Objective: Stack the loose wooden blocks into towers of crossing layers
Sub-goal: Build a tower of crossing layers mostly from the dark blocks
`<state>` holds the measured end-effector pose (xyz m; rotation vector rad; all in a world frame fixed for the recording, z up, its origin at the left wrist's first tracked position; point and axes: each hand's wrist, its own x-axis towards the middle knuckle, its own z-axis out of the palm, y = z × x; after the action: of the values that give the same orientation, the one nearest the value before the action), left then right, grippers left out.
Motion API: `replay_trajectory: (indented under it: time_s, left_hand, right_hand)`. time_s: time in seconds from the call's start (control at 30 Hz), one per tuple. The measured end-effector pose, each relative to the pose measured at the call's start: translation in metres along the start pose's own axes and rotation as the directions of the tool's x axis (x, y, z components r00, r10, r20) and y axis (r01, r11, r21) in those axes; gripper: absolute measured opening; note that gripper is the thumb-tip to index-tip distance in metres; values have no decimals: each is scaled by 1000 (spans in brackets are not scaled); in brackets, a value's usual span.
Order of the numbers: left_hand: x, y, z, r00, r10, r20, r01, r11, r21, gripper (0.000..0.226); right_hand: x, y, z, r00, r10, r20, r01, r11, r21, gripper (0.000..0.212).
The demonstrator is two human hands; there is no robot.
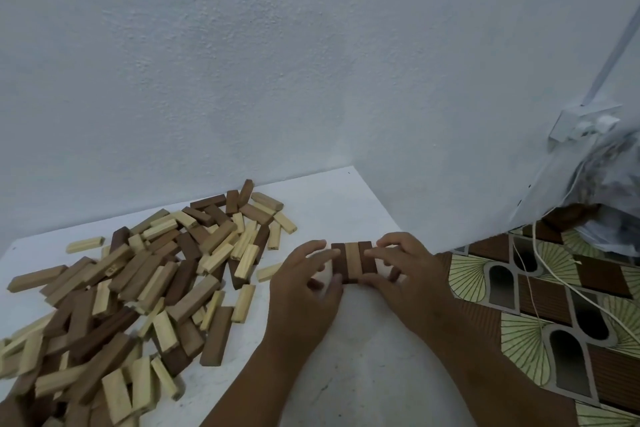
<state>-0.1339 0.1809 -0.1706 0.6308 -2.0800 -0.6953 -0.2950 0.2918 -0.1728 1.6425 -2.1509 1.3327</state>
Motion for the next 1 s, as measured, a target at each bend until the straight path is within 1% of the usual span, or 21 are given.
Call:
replay_trajectory:
  time_s: [0.1, 0.17, 0.23, 0.27, 0.3, 0.37, 0.43, 0.47, 0.53, 0.6, 0.63, 0.7, 0.73, 0.77, 0.83, 0.9, 0.93, 1.0]
  left_hand:
    - [2, 11, -19, 989, -14, -147, 7, 999, -47, 26]
    - [6, 16, -37, 981, 6, -195, -15, 999, -46, 25]
    - [12, 15, -57, 976, 23, -219, -28, 999, -19, 23]
    - [16, 15, -67, 976, -8, -218, 4, 1000, -20, 23]
    - [19, 14, -77, 976, -58, -211, 53, 998, -28, 23]
    - [25, 7, -98, 974, -121, -193, 116, 992, -39, 24]
    - [32, -8, -115, 974, -173, -146, 169, 985, -34, 25]
    - [39, -19, -123, 972, -208, -114, 210, 978, 2, 22]
    - [55, -44, -136, 962, -270, -45, 274, 951, 141, 16]
    - [76, -67, -145, 953, -303, 23, 287, 922, 259, 24]
    - [86, -78, -148, 956, -291, 48, 261, 909, 324, 28]
    - [108, -102, -150, 954, -275, 118, 193, 867, 460, 32]
    - [117, -112, -149, 937, -313, 157, 194, 836, 513, 37]
    - [126, -121, -147, 912, -365, 189, 208, 806, 555, 42]
    - [141, -136, -141, 865, -446, 230, 216, 745, 631, 43]
    - [152, -148, -131, 841, -476, 256, 188, 702, 687, 43]
    - [155, -153, -126, 832, -483, 273, 186, 706, 684, 43]
    - [157, -162, -116, 805, -500, 320, 226, 756, 615, 45]
  right_hand:
    - [7, -15, 1, 998, -63, -18, 62, 998, -29, 22]
    - [15, -31, 10, 997, -71, 37, 72, 997, -23, 20]
    - [25, -48, 23, 988, -73, 133, 76, 997, -12, 30]
    - [30, -56, 30, 982, -87, 167, 89, 996, -5, 32]
    - [36, -63, 38, 978, -103, 183, 104, 995, 7, 30]
    - [48, -79, 53, 978, -120, 173, 111, 992, 62, 20]
    - [61, -91, 66, 980, -129, 149, 111, 986, 121, 11]
    - [69, -95, 74, 981, -130, 145, 110, 984, 138, 10]
    - [85, -96, 90, 981, -92, 173, 69, 988, 137, 14]
    - [104, -92, 109, 973, -46, 224, 22, 994, 107, 19]
    - [114, -90, 118, 966, -23, 256, 8, 998, 56, 20]
    - [134, -86, 135, 937, 50, 347, -4, 991, -133, 26]
    - [144, -83, 142, 916, 105, 388, -15, 974, -228, 30]
    - [154, -81, 149, 897, 156, 413, -35, 957, -287, 34]
    - [171, -78, 162, 870, 220, 440, -73, 942, -327, 38]
    - [184, -76, 176, 848, 258, 464, -96, 934, -344, 39]
    - [189, -74, 182, 833, 269, 483, -94, 930, -356, 40]
    - [192, -73, 194, 816, 258, 517, -46, 921, -387, 42]
